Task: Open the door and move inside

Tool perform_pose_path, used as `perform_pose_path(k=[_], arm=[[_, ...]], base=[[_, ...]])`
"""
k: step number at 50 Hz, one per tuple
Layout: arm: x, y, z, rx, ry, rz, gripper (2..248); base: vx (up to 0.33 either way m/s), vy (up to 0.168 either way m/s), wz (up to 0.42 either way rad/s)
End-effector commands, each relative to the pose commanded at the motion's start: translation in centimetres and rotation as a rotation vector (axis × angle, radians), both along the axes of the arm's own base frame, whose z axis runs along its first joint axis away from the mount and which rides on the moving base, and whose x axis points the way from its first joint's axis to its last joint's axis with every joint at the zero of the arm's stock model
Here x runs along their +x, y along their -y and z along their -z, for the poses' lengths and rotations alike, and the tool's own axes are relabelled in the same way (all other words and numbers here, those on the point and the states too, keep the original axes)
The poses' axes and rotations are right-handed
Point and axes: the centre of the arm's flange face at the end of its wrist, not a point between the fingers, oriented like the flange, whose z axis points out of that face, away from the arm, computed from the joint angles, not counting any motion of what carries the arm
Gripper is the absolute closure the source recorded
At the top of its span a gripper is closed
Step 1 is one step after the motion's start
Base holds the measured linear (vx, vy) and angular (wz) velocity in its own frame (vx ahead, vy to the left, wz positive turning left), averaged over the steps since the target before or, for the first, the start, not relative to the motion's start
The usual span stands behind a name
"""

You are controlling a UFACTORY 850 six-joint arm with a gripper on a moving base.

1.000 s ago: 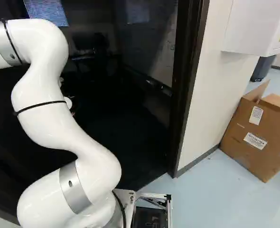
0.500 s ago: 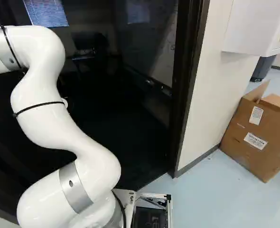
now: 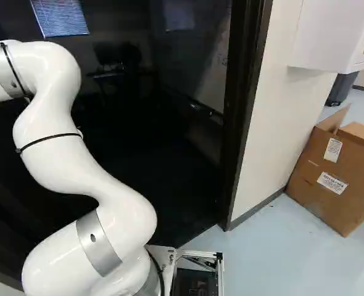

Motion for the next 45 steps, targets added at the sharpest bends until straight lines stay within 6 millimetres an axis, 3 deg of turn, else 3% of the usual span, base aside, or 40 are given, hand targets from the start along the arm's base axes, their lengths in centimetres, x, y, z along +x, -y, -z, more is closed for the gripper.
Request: perform_pose_path(k=[30,45], arm=[[-1.2,-4.5,0.6,0.008,0.035,-0.091,3],[-1.3,-4.9,0.7,0.01,0.039,-0.098,3]], base=[[0.0,0.0,0.0],[0.0,0.0,0.0]])
